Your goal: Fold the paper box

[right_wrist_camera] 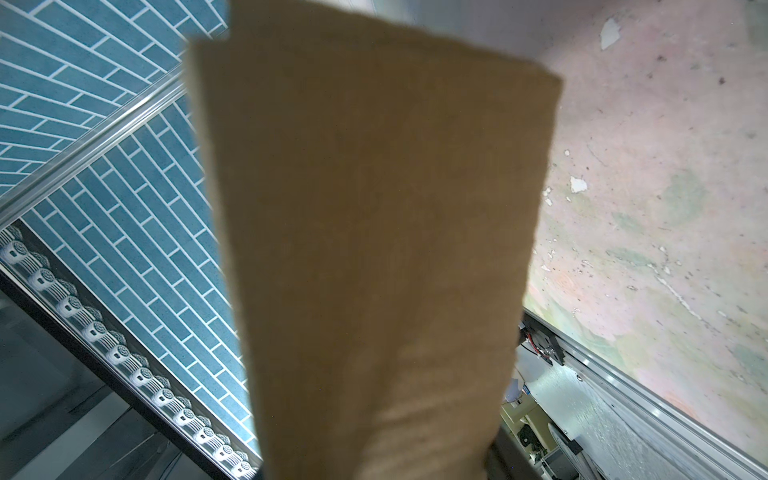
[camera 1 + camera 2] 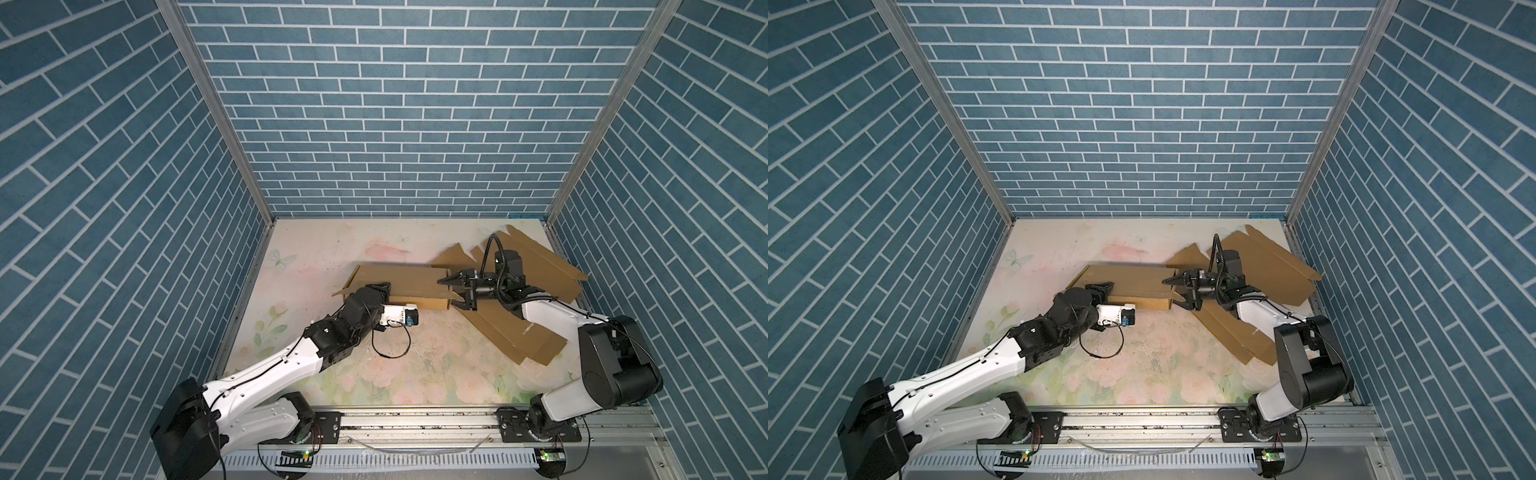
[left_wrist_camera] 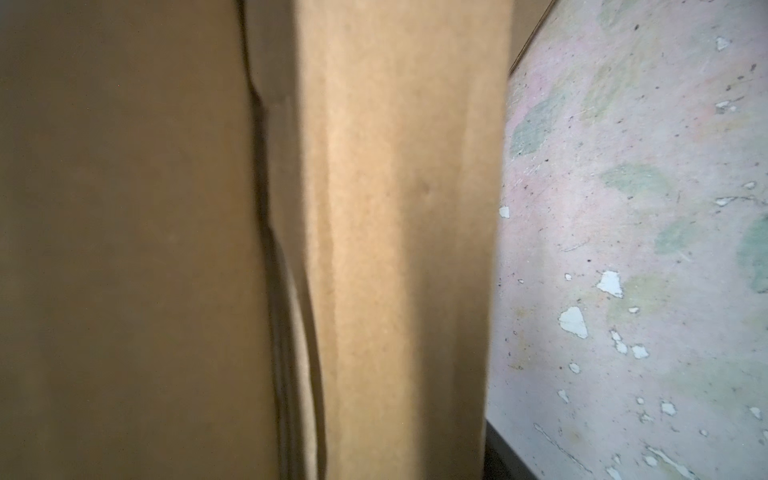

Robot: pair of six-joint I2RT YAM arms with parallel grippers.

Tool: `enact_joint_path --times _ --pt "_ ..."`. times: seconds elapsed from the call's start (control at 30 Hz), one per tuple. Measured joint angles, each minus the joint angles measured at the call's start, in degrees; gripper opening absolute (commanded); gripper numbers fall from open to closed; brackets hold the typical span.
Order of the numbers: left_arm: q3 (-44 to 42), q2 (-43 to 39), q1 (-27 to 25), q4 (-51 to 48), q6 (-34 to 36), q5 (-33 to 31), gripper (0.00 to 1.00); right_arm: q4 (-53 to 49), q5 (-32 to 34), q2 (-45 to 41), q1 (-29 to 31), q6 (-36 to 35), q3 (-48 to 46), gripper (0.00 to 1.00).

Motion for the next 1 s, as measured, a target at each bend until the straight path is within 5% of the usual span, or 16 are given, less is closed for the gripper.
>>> enact_joint_path --times 0.63,1.0 --pt "-1.31 -0.50 0.00 2.16 1.79 -2.36 0.51 5.09 -1.77 -0.81 0.07 3.32 -1.73 0.72" --pt "1.44 -2.67 0.02 -11.91 -5.55 -4.09 0.50 6.05 -1.31 -3.91 -1.95 2.80 -4.52 0.76"
